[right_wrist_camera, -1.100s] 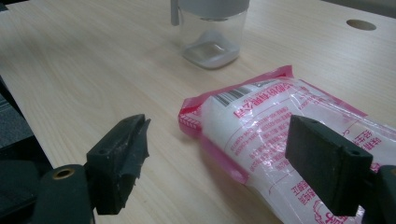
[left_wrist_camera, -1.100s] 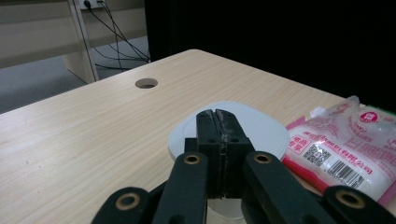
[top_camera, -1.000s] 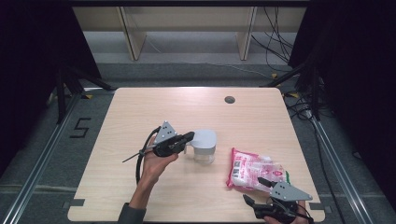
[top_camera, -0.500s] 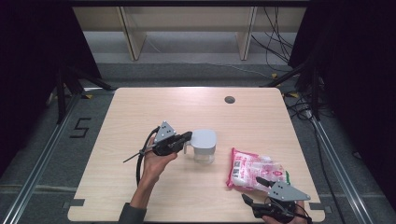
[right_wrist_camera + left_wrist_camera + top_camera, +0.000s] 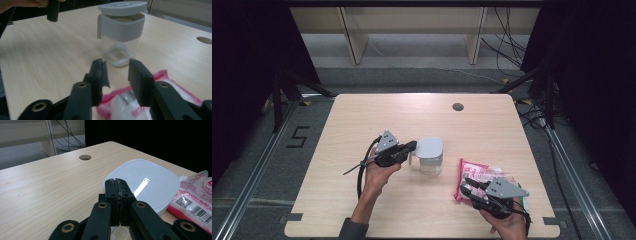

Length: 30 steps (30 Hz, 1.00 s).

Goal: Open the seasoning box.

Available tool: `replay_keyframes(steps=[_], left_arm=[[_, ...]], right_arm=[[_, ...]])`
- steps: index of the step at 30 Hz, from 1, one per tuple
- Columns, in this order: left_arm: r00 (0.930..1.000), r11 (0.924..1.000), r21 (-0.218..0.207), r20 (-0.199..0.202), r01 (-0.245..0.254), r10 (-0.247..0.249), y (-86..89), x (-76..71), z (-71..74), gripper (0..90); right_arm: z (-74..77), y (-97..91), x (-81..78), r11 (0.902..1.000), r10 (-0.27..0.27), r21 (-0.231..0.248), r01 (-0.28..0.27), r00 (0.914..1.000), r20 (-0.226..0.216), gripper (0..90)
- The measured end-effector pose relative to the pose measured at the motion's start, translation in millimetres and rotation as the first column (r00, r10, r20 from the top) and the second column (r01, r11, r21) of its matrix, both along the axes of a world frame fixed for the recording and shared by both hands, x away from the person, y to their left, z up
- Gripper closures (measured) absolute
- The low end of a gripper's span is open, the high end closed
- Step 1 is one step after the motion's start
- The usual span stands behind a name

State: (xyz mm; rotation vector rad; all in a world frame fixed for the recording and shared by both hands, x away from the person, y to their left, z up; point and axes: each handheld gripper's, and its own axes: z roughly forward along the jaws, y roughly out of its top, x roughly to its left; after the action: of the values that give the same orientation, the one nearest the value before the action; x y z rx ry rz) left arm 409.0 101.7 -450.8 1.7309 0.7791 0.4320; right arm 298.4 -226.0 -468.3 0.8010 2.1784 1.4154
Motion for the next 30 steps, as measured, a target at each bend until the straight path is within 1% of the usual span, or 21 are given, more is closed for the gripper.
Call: replay_keyframes(steps=[1, 3, 6, 7, 8, 9, 10, 12, 14, 15, 17, 18, 19, 20, 22, 23, 24, 25, 26, 27, 30], left_arm=[[1.0, 1.0, 0.0, 0.001, 0.003, -0.003, 0.5, 0.3, -0.2, 88.3], [0.9999, 0.9999, -0.012, -0.009, -0.006, 0.006, 0.3, -0.2, -0.9, 88.3], [0.9999, 0.9999, 0.01, 0.007, -0.011, 0.011, 0.0, -0.6, -0.2, 88.5], [0.9999, 0.9999, 0.007, 0.009, -0.011, 0.011, -0.2, -0.8, -0.6, 88.5], [0.9999, 0.9999, 0.008, 0.01, -0.01, 0.01, 0.0, -0.9, -0.7, 88.5], [0.9999, 0.9999, 0.008, 0.01, -0.01, 0.01, 0.1, -0.9, -0.6, 88.5], [0.9998, 0.9999, 0.003, 0.013, -0.014, 0.014, -1.1, -1.2, -1.0, 88.5], [0.9998, 0.9998, 0.0, 0.009, -0.019, 0.019, -1.9, -1.8, -1.1, 88.8], [0.9998, 0.9999, 0.001, 0.013, -0.013, 0.013, -0.7, -1.0, -1.3, 88.8], [0.9999, 1.0, 0.0, 0.013, -0.01, 0.01, -0.3, -0.7, -1.5, 88.8], [0.9999, 1.0, 0.002, 0.013, -0.009, 0.009, -0.3, -0.7, -1.4, 88.8], [0.9999, 1.0, 0.001, 0.014, -0.006, 0.006, 0.3, -0.3, -1.6, 88.8], [0.9999, 0.9998, -0.015, 0.003, -0.012, 0.012, 0.3, -0.7, -2.4, 88.8], [0.9999, 0.9998, -0.015, 0.003, -0.012, 0.012, 0.3, -0.7, -2.4, 88.8], [0.9999, 0.9999, -0.012, 0.011, -0.005, 0.005, 1.4, 0.3, -2.6, 88.8], [0.9999, 0.9998, -0.016, 0.01, -0.006, 0.006, 1.4, 0.6, -3.1, 88.8], [0.9999, 0.9997, -0.023, 0.009, -0.005, 0.005, 1.5, 0.9, -3.6, 88.8], [0.9999, 0.9994, -0.034, 0.001, -0.013, 0.013, 1.2, 0.4, -4.0, 88.8], [0.9999, 0.9994, -0.032, -0.002, -0.016, 0.016, 1.8, 0.2, -4.0, 88.8], [0.9999, 0.9992, -0.037, -0.004, -0.013, 0.013, 2.1, 0.4, -4.1, 88.8], [1.0, 0.9996, -0.028, 0.008, -0.004, 0.004, 2.6, 1.1, -4.1, 88.8]], right_arm=[[1.0, 3.2, 7.4, 1.0, 0.005, -0.002, -0.005, 1.0, -0.003, 70.7], [0.5, 8.6, 18.0, 0.9997, -0.002, 0.024, 0.002, 1.0, 0.002, 75.6], [3.3, 16.8, 36.5, 0.9999, -0.01, 0.008, 0.01, 0.9999, 0.014, 83.8], [3.3, 16.8, 36.5, 0.9999, -0.01, 0.008, 0.01, 0.9999, 0.014, 83.8], [5.2, 19.3, 40.5, 0.9997, -0.016, 0.017, 0.016, 0.9999, 0.005, 85.4], [6.4, 23.7, 41.3, 0.9993, -0.026, 0.028, 0.027, 0.9993, -0.025, 86.6], [7.4, 25.2, 47.9, 0.9999, -0.011, 0.011, 0.011, 0.9999, 0.011, 87.6], [7.9, 30.0, 60.0, 0.9996, -0.027, 0.009, 0.027, 0.9995, 0.014, 89.7], [7.5, 31.2, 63.2, 0.9994, -0.033, 0.013, 0.033, 0.9993, 0.015, 89.9], [7.2, 33.1, 68.1, 0.9996, -0.023, 0.017, 0.023, 0.9997, 0.003, 90.0], [6.5, 37.4, 71.0, 0.9989, -0.04, 0.021, 0.041, 0.9989, -0.024, 90.0], [6.2, 37.6, 73.8, 0.9996, -0.025, 0.016, 0.025, 0.9992, -0.031, 90.0], [6.2, 39.6, 76.8, 0.9998, -0.015, 0.012, 0.015, 0.9995, -0.029, 90.0], [6.3, 41.1, 77.1, 0.9994, -0.027, 0.022, 0.028, 0.9993, -0.026, 90.0], [7.2, 41.6, 78.9, 0.9996, -0.021, 0.018, 0.022, 0.9996, -0.017, 90.0], [8.3, 42.6, 79.1, 0.9998, -0.008, 0.015, 0.009, 0.9994, -0.034, 90.0], [8.8, 43.8, 79.1, 0.9999, -0.009, 0.004, 0.009, 0.9994, -0.035, 90.0], [8.1, 46.7, 81.2, 0.9998, -0.016, 0.015, 0.016, 0.9999, 0.005, 90.0], [8.1, 46.7, 81.2, 0.9998, -0.016, 0.015, 0.016, 0.9999, 0.005, 90.0], [11.3, 47.5, 80.9, 0.9999, -0.007, 0.013, 0.007, 0.9994, -0.033, 90.0], [11.1, 49.3, 82.1, 0.9999, 0.005, 0.015, -0.005, 0.9994, -0.034, 90.0]])
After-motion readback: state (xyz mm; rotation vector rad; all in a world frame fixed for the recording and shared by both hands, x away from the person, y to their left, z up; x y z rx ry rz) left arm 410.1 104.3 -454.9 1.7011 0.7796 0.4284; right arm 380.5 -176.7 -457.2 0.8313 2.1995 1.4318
